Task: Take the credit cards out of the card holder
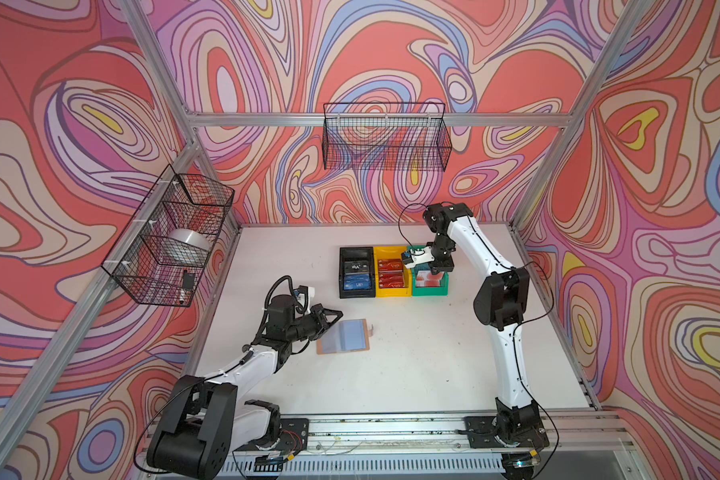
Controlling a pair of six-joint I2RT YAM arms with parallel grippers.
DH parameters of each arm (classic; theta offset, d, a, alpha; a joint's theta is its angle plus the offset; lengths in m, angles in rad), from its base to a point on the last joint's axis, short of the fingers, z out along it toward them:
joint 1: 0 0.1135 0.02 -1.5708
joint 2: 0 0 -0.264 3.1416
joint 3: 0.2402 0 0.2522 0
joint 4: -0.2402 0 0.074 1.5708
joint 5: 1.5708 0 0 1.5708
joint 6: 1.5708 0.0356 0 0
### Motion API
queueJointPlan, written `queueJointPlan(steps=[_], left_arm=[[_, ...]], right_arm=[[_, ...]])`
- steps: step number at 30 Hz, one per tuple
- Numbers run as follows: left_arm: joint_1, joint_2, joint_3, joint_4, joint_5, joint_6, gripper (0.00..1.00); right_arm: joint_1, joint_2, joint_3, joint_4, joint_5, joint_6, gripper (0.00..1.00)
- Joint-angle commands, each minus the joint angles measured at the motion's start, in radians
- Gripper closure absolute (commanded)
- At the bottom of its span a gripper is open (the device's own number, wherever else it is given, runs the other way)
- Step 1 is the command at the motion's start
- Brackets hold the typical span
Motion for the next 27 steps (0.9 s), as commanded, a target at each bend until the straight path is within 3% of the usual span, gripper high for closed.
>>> queueJointPlan(steps=[1, 17, 27], left_arm=[[0.009, -0.001, 0.016, -0.020, -0.008, 0.016, 1.00], [0.025, 0.014, 0.006, -0.027, -0.018, 0.013, 1.00], [0.036, 0.069, 0.005, 0.033, 0.010, -0.004, 1.00]], right_arm=[[-0.008, 0.039, -0.007, 0.012, -0.017, -0.021, 1.00], [-0.009, 0.091, -0.044, 0.013, -0.015, -0.024, 1.00], [-0.009, 0.085, -0.068, 0.043, -0.017, -0.011, 0.93]])
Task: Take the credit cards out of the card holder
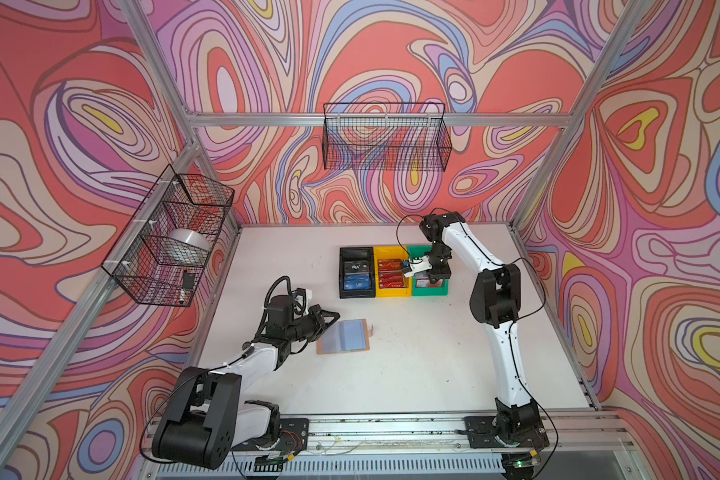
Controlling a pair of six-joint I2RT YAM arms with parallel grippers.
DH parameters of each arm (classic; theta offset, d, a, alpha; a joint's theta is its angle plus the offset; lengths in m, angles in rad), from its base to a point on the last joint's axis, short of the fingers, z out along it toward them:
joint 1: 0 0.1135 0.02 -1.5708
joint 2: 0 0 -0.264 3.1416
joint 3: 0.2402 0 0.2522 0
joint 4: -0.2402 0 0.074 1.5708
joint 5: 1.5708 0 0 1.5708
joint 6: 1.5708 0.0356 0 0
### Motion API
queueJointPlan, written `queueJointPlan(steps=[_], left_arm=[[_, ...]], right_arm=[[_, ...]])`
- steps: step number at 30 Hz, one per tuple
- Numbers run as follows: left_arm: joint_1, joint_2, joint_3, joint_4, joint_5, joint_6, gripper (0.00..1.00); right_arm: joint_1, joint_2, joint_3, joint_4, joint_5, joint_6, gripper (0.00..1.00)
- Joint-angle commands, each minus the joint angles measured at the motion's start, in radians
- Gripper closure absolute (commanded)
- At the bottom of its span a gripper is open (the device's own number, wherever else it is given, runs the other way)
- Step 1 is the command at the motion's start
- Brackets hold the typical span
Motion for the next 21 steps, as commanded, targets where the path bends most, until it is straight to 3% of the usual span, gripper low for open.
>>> queueJointPlan(steps=[1, 12, 21], left_arm=[[0.005, 0.013, 0.002, 0.049, 0.015, -0.006, 1.00], [0.010, -0.008, 0.007, -0.011, 0.009, 0.027, 1.00], [0.017, -0.063, 0.074, -0.215, -0.023, 0.126, 1.00]], right_arm=[[-0.006, 0.024, -0.005, 0.008, -0.010, 0.004, 0.91], [-0.006, 0.024, -0.006, 0.070, 0.012, 0.044, 0.90], [-0.006, -0.064, -0.069, 0.232, 0.018, 0.088, 0.86]])
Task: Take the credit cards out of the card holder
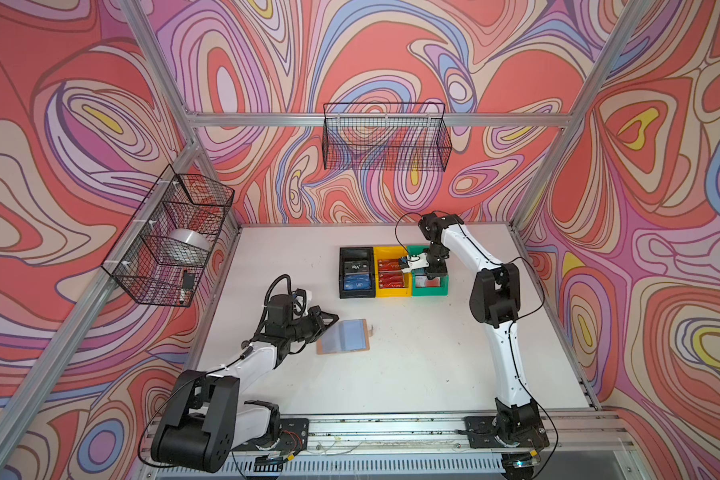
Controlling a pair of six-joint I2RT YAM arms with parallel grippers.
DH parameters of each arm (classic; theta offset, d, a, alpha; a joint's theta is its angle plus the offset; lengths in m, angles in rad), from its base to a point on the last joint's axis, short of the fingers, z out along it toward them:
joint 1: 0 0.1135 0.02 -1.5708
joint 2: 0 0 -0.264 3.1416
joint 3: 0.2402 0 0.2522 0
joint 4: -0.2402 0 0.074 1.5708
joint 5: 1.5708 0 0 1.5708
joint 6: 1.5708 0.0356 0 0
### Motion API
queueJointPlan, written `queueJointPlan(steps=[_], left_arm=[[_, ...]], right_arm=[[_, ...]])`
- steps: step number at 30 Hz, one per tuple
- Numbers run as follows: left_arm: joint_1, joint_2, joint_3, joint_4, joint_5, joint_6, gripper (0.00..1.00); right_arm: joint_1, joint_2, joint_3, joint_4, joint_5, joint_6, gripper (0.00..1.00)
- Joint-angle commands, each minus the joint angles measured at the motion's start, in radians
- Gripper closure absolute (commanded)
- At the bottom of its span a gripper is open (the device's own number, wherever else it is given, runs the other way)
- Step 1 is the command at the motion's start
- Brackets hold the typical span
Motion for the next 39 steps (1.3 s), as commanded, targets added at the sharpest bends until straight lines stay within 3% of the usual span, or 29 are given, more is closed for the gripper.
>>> queueJointPlan(steps=[1, 7, 8, 9, 10, 16, 20, 27, 30, 32, 35, 37, 39], left_arm=[[0.008, -0.031, 0.041, -0.090, -0.017, 0.059, 1.00], [0.015, -0.042, 0.042, -0.108, -0.020, 0.071, 0.99], [0.017, -0.044, 0.041, -0.112, -0.020, 0.071, 0.99], [0.017, -0.047, 0.041, -0.113, -0.019, 0.072, 0.99], [0.019, -0.050, 0.040, -0.113, -0.018, 0.072, 0.99], [0.029, -0.095, 0.044, -0.184, -0.046, 0.116, 0.95], [0.037, -0.146, 0.090, -0.331, -0.126, 0.198, 0.84], [0.040, -0.227, 0.202, -0.522, -0.340, 0.319, 0.75], [0.040, -0.276, 0.194, -0.529, -0.442, 0.332, 0.68], [0.041, -0.303, 0.184, -0.528, -0.486, 0.338, 0.63], [0.042, -0.323, 0.175, -0.527, -0.514, 0.344, 0.58], [0.042, -0.329, 0.172, -0.529, -0.525, 0.352, 0.56], [0.042, -0.334, 0.173, -0.535, -0.544, 0.364, 0.54]], right_arm=[[-0.006, -0.072, -0.032, 0.081, -0.012, 0.023, 0.85], [-0.006, -0.129, -0.113, 0.150, -0.009, 0.054, 0.77], [-0.006, -0.141, -0.131, 0.166, -0.009, 0.058, 0.67], [-0.005, -0.152, -0.153, 0.183, -0.008, 0.065, 0.15], [-0.006, -0.160, -0.172, 0.193, -0.008, 0.064, 0.02], [-0.006, -0.213, -0.233, 0.284, -0.025, 0.167, 0.02], [-0.006, -0.331, -0.330, 0.428, -0.071, 0.302, 0.02], [-0.006, -0.757, -0.823, 0.985, -0.058, 0.612, 0.02], [-0.006, -0.929, -1.073, 1.270, -0.051, 0.850, 0.02], [-0.006, -1.029, -1.228, 1.419, -0.108, 0.980, 0.02], [-0.005, -1.111, -1.358, 1.469, -0.277, 1.043, 0.02], [-0.005, -1.119, -1.368, 1.439, -0.276, 1.161, 0.02], [-0.006, -1.109, -1.357, 1.389, -0.206, 1.274, 0.02]])
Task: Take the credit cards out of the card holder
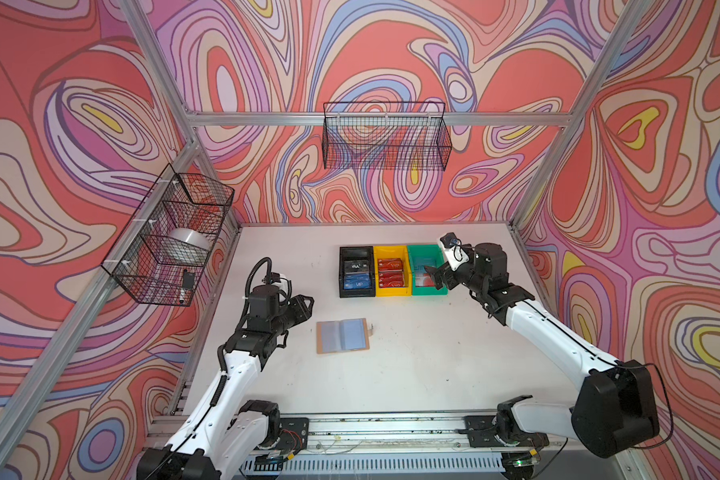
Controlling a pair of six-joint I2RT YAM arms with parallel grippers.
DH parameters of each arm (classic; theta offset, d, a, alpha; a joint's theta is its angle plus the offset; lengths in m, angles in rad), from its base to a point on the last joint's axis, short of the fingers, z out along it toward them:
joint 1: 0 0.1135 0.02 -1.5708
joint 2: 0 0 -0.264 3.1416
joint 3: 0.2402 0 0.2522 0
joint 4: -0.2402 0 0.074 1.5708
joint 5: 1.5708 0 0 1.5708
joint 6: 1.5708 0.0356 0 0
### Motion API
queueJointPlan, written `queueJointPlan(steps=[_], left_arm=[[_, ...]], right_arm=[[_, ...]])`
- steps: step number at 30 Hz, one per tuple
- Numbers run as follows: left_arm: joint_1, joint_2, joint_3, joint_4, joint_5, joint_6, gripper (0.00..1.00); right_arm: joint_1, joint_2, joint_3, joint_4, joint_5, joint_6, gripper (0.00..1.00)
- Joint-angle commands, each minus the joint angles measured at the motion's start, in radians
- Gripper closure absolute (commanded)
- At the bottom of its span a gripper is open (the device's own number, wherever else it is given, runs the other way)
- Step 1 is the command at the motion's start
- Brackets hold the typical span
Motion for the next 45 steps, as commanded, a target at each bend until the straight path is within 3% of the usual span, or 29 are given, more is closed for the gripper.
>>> queueJointPlan(steps=[1, 4, 7, 11, 16, 20, 25, 26, 28, 31, 36, 38, 45], left_arm=[[0.005, -0.020, -0.013, -0.041, -0.088, 0.041, 0.51], [0.005, -0.044, -0.020, -0.038, -0.160, 0.052, 0.36], [0.005, -0.079, -0.027, -0.024, -0.219, 0.076, 0.33], [0.005, -0.127, -0.045, -0.008, -0.319, 0.129, 0.31], [0.005, -0.243, -0.175, 0.166, -0.429, 0.297, 0.23], [0.005, -0.311, -0.311, 0.405, -0.478, 0.372, 0.11], [0.011, -0.242, -0.380, 0.567, -0.530, 0.445, 0.03], [0.013, -0.220, -0.377, 0.573, -0.529, 0.462, 0.02], [0.017, -0.166, -0.378, 0.610, -0.529, 0.503, 0.02], [0.053, -0.086, -0.401, 0.706, -0.515, 0.528, 0.00], [0.190, 0.058, -0.466, 0.937, -0.386, 0.496, 0.00], [0.226, 0.132, -0.471, 1.015, -0.324, 0.488, 0.00], [0.246, 0.430, -0.401, 1.266, -0.061, 0.511, 0.00]], right_arm=[[-0.006, 0.013, -0.003, 0.035, 0.022, 0.270, 0.01], [-0.006, 0.027, -0.046, 0.060, 0.067, 0.319, 0.02], [-0.007, 0.016, -0.095, 0.115, 0.124, 0.324, 0.02], [-0.007, -0.021, -0.154, 0.196, 0.283, 0.268, 0.02], [-0.018, -0.051, -0.336, 0.523, 0.474, 0.188, 0.02], [-0.045, 0.022, -0.421, 0.677, 0.488, 0.179, 0.02], [-0.080, 0.206, -0.498, 0.989, 0.494, 0.142, 0.02], [-0.084, 0.224, -0.474, 0.925, 0.474, 0.155, 0.02], [-0.096, 0.287, -0.467, 0.963, 0.417, 0.138, 0.01], [-0.111, 0.318, -0.473, 0.984, 0.426, 0.167, 0.02], [-0.141, 0.325, -0.453, 0.956, 0.378, 0.189, 0.01], [-0.148, 0.338, -0.430, 0.929, 0.412, 0.201, 0.02], [-0.148, 0.340, -0.423, 0.914, 0.412, 0.207, 0.02]])
